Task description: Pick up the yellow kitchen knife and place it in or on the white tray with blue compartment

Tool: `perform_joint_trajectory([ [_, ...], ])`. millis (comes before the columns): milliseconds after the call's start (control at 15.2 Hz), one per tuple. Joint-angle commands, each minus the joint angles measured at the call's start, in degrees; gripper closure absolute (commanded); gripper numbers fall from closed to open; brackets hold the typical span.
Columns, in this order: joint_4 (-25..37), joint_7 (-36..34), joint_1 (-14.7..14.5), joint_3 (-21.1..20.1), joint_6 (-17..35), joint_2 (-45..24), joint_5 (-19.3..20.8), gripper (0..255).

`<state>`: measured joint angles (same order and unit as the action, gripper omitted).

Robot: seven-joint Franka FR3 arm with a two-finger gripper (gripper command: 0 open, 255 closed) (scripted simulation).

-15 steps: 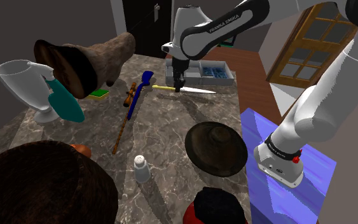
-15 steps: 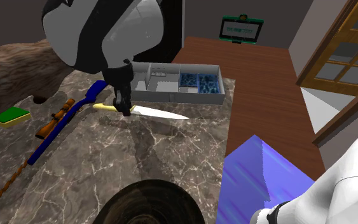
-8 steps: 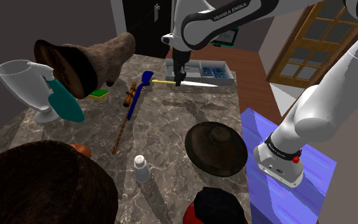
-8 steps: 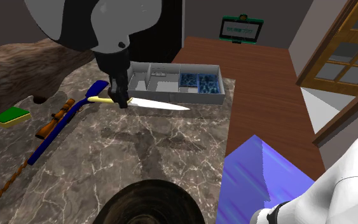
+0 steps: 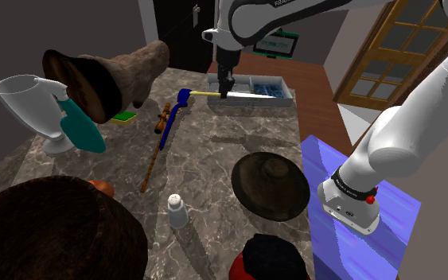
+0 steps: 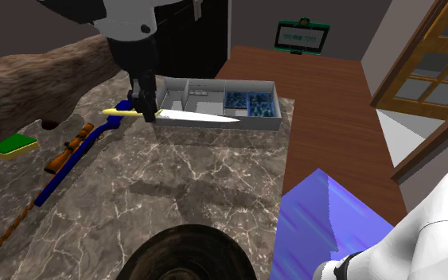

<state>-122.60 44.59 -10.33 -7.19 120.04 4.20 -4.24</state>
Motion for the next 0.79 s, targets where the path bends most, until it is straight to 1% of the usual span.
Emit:
perform_joint_trajectory([
  [0, 1.02, -0.06, 0.01, 0.02, -1.70, 0.66, -0.03, 255],
  [132, 2.04, -0.10, 0.03, 0.05, -3.16, 1.09, -0.03, 255],
  [462, 4.25, 6.64, 3.23, 3.82, -4.58, -0.11, 0.29, 255],
  [726, 7.20, 11.89, 5.78, 6.67, -5.91, -2.05, 0.46, 255],
])
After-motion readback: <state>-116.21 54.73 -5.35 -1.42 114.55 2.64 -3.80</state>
